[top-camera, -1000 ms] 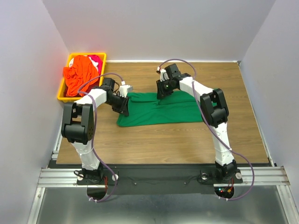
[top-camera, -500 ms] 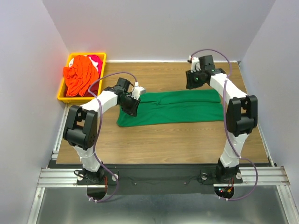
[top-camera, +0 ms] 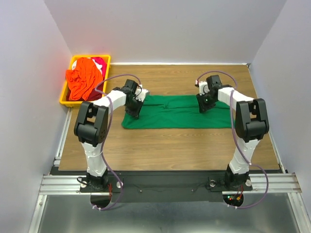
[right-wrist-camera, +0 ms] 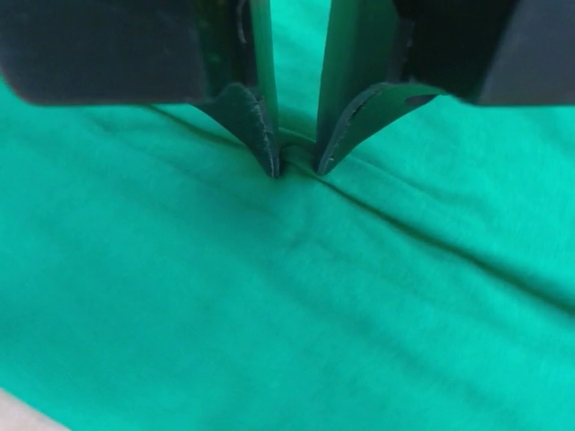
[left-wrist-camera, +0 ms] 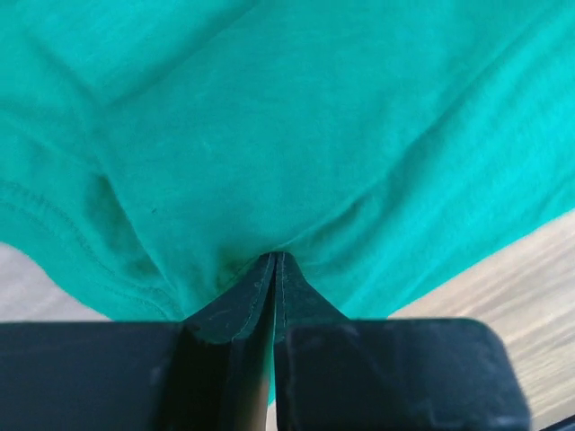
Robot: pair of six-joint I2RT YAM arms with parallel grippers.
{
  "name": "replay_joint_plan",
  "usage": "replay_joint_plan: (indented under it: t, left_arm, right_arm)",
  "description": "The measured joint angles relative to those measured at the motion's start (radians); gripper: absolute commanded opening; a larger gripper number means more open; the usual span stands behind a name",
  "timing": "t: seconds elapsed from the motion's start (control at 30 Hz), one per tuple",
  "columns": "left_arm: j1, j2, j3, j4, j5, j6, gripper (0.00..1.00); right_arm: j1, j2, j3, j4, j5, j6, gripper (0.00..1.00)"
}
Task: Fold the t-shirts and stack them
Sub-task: Fold the tshirt
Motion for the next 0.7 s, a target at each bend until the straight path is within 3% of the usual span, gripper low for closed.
replay_joint_plan:
  t: [0.13, 0.23, 0.3, 0.4, 0.5, 0.57, 0.7]
  left_arm:
    - [0.034, 0.128, 0.194, -0.057, -0.024, 0.013, 0.13]
    - [0.07, 0.368, 0.602, -0.146, -0.056, 0.042, 0.18]
    - [0.091, 0.577, 0.94, -0.137, -0.055, 0.058, 0.27]
    - [0.108, 0.681, 1.151, -0.183, -0.035, 0.063, 0.36]
    - [0.107, 0.577, 1.004, -0.12, -0.001, 0.049, 0.4]
    - [0.098, 0.423, 0.784, -0.091, 0.029, 0.031, 0.4]
    - [0.063, 0.204, 0.548, -0.024, 0.077, 0.002, 0.39]
  right_arm:
    - [0.005, -0.066, -0.093, -0.012, -0.057, -0.014, 0.26]
    - [0.064, -0.132, -0.177, -0.077, -0.158, -0.019, 0.32]
    - [0.185, -0.176, -0.214, -0.156, -0.27, -0.019, 0.42]
    - [0.378, -0.208, -0.172, -0.24, -0.459, 0.006, 0.43]
    - [0.408, -0.218, -0.072, -0.278, -0.534, 0.032, 0.43]
    - [0.33, -0.235, -0.003, -0.273, -0.541, 0.034, 0.4]
    - [0.19, -0.209, 0.055, -0.256, -0.499, 0.037, 0.36]
